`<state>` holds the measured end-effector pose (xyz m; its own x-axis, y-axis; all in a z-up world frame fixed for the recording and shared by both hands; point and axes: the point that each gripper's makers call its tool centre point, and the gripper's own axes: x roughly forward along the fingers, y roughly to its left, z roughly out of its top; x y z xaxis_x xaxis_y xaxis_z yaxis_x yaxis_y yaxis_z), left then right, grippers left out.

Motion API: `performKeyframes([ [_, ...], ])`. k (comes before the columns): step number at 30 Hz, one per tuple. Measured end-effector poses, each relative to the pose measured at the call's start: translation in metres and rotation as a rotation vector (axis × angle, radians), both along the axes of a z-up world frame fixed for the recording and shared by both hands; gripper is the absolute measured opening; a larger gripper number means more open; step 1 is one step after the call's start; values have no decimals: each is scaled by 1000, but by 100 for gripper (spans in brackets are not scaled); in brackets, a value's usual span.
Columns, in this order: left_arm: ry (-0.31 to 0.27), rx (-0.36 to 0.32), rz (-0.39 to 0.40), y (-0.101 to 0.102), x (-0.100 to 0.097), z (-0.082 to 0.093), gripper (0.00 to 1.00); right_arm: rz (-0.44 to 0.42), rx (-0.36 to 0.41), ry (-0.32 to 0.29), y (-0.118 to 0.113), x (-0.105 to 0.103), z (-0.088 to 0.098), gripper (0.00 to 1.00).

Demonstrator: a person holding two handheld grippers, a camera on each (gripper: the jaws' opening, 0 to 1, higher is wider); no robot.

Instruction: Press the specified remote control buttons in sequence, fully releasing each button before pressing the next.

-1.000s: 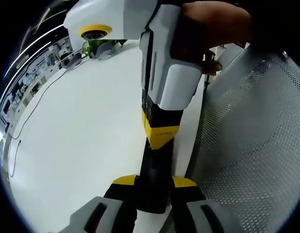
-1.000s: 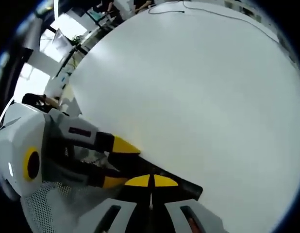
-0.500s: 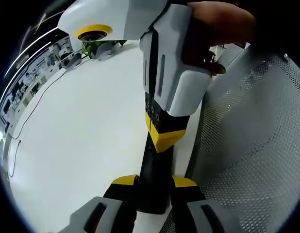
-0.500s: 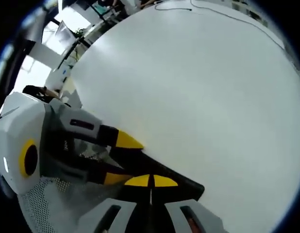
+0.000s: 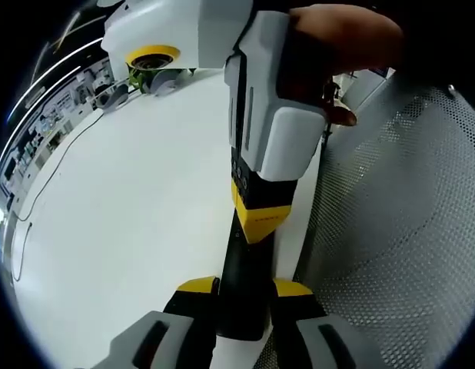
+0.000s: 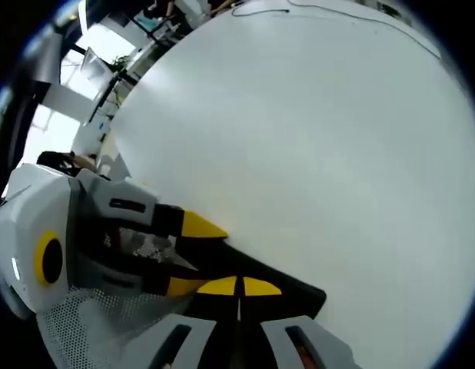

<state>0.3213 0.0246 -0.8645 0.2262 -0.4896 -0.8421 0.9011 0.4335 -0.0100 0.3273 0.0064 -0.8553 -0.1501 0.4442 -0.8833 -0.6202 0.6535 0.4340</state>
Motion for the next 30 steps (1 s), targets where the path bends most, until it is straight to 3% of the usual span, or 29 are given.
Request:
performKeyframes([
  [16, -4, -10, 6, -1, 1, 0, 26, 62, -29, -51, 1, -1, 0, 0],
  [30, -7, -17, 6, -1, 0, 0, 26, 49, -35, -10, -2, -5, -1, 0],
])
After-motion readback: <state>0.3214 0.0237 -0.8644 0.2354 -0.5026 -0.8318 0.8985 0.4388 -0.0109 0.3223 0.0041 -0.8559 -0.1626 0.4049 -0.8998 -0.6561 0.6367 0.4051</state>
